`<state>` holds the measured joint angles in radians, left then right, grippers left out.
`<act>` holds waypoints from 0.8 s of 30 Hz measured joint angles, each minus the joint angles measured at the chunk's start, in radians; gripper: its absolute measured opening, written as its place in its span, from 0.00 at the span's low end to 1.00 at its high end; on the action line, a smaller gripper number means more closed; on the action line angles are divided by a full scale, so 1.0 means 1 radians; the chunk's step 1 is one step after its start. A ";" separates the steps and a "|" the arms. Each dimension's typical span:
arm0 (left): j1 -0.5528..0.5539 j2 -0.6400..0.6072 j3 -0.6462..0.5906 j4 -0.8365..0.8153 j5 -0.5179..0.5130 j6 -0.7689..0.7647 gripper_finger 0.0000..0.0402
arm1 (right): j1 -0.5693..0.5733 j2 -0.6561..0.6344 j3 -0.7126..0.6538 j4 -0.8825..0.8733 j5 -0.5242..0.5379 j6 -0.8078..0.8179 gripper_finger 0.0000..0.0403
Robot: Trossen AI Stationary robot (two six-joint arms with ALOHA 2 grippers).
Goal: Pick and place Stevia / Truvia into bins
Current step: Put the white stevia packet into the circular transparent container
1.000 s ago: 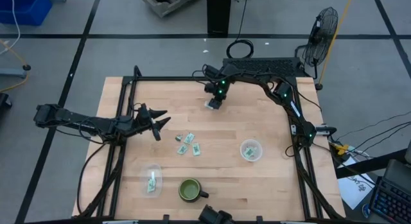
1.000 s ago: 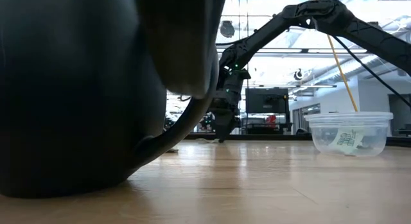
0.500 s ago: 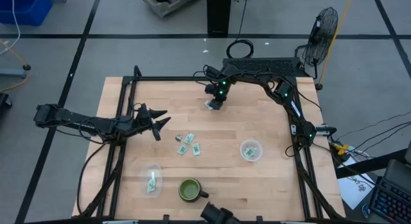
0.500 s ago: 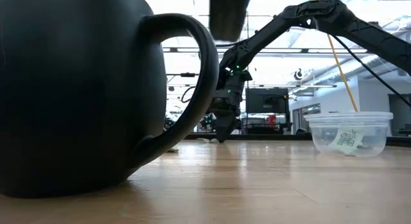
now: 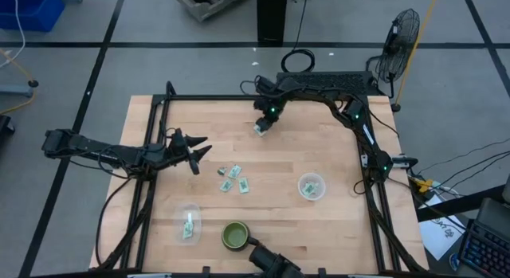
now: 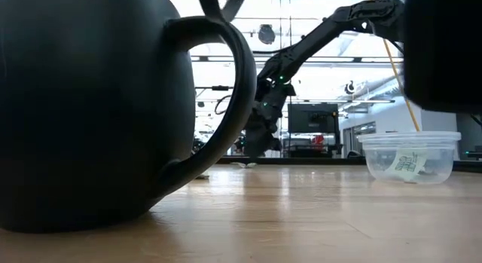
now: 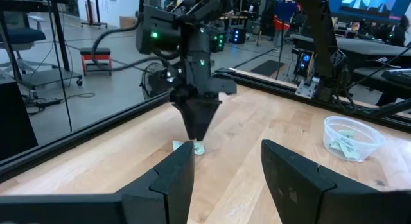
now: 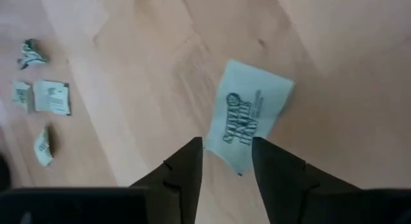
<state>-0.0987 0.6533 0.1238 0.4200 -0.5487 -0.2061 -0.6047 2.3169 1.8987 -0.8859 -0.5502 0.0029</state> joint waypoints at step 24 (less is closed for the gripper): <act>0.000 0.000 0.000 0.000 0.000 0.000 0.46 | 0.082 -0.017 -0.013 -0.053 0.215 -0.351 0.06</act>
<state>-0.0990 0.6533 0.1238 0.4200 -0.5486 -0.2060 -0.5225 2.2996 1.8858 -0.9394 -0.3347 -0.3484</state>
